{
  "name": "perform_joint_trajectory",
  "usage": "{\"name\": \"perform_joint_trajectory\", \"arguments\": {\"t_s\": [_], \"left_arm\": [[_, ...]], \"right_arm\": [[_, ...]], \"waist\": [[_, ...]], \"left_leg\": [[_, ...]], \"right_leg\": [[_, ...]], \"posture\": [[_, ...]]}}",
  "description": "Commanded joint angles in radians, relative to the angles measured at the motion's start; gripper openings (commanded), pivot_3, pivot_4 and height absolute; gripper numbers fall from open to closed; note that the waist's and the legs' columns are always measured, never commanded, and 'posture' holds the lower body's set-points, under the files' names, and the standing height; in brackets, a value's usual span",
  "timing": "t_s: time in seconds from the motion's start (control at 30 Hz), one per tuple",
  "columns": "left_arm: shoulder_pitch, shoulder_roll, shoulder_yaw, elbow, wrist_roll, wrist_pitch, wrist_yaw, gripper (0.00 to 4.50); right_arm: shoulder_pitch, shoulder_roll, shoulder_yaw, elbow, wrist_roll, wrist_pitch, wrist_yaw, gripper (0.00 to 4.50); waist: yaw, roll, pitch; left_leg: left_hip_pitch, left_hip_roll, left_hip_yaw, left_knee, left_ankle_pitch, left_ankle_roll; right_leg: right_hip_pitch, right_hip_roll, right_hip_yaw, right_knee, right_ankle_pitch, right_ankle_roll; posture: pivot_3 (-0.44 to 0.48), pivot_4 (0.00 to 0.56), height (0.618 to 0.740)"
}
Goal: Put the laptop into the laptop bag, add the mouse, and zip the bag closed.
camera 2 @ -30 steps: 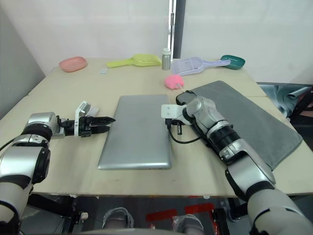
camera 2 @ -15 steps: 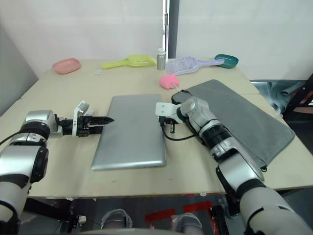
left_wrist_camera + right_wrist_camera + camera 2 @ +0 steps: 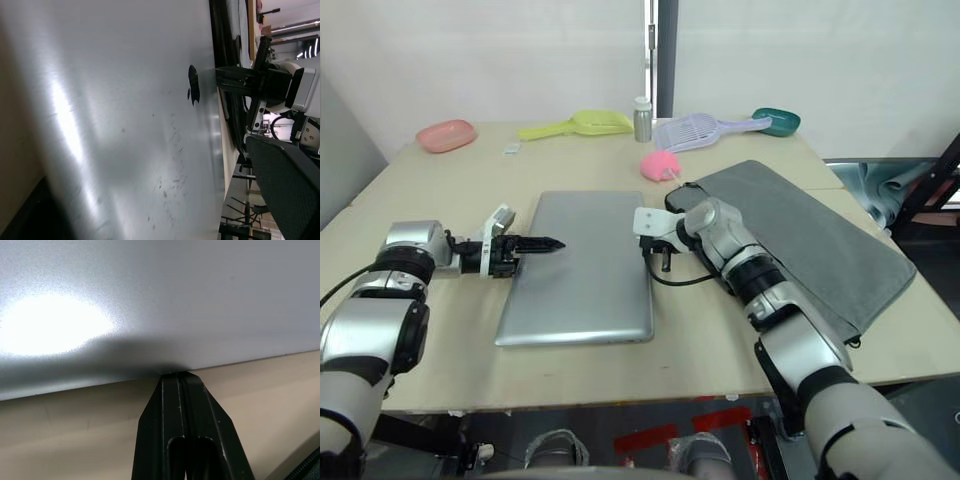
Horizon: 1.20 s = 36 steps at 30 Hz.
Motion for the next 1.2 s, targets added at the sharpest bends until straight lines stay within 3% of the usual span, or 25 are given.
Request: {"name": "perform_joint_trajectory", "arguments": {"t_s": [0.03, 0.23, 0.3, 0.57, 0.77, 0.87, 1.03, 1.2], "left_arm": [[0.006, -0.012, 0.011, -0.036, -0.032, 0.013, -0.003, 2.98], [-0.013, 0.013, 0.039, -0.044, -0.053, 0.025, 0.007, 0.88], [-0.019, 0.027, 0.037, -0.054, -0.065, 0.036, -0.004, 0.37], [-0.048, 0.071, -0.004, -0.106, -0.094, 0.078, -0.057, 0.36], [-0.061, 0.085, -0.038, -0.249, -0.161, 0.174, -0.086, 0.31], [-0.079, 0.105, -0.027, -0.281, -0.181, 0.196, -0.073, 0.31], [-0.079, 0.166, 0.034, -0.345, -0.247, 0.257, -0.058, 0.31], [0.048, 0.201, 0.187, -0.617, -0.377, 0.333, -0.02, 0.31]], "right_arm": [[0.009, 0.034, 0.034, -0.009, 0.01, -0.025, 0.008, 0.0], [0.002, 0.002, 0.017, 0.023, 0.008, -0.039, 0.005, 0.0], [0.001, -0.016, 0.008, 0.029, 0.01, -0.043, 0.005, 0.0], [0.018, -0.11, -0.034, -0.015, 0.056, -0.032, 0.044, 0.0], [0.071, -0.174, -0.119, -0.215, 0.211, 0.093, 0.159, 0.0], [0.104, -0.214, -0.174, -0.346, 0.302, 0.179, 0.201, 0.0], [0.176, -0.3, -0.326, -0.611, 0.494, 0.393, 0.211, 0.0], [0.267, -0.38, -0.567, -0.809, 0.684, 0.615, 0.134, 0.0]], "waist": [[0.0, 0.0, 0.0], [0.008, 0.0, 0.0], [0.011, 0.0, 0.0], [0.017, 0.0, 0.003], [0.042, -0.001, 0.006], [0.048, -0.001, 0.007], [0.053, -0.001, 0.01], [0.059, -0.001, 0.012]], "left_leg": [[0.0, 0.0, 0.0, -0.001, 0.0, 0.0], [0.0, 0.0, 0.0, 0.0, 0.0, 0.0], [0.0, 0.0, 0.0, 0.0, 0.0, 0.0], [-0.004, 0.0, -0.001, -0.001, 0.0, 0.0], [-0.012, 0.0, -0.005, -0.003, 0.003, -0.004], [-0.02, 0.0, -0.008, -0.003, 0.008, 0.003], [-0.023, 0.001, -0.01, -0.003, 0.007, 0.002], [-0.024, 0.001, -0.01, -0.003, 0.007, 0.002]], "right_leg": [[0.0, 0.0, 0.0, 0.0, 0.0, 0.0], [0.0, 0.0, -0.001, -0.001, 0.0, 0.0], [0.0, 0.0, 0.0, 0.0, 0.0, 0.0], [-0.001, 0.0, -0.002, -0.003, 0.0, -0.001], [-0.005, 0.0, -0.008, -0.007, -0.001, -0.002], [-0.01, 0.001, -0.012, -0.005, 0.001, 0.001], [-0.013, 0.001, -0.015, -0.004, 0.003, 0.005], [-0.013, 0.001, -0.015, -0.004, 0.002, 0.003]], "posture": [[0.0, 0.15, 0.74], [0.0, 0.15, 0.74], [0.0, 0.15, 0.74], [0.0, 0.15, 0.74], [0.0, 0.15, 0.74], [0.0, 0.15, 0.74], [0.0, 0.15, 0.74], [0.0, 0.15, 0.74]]}}
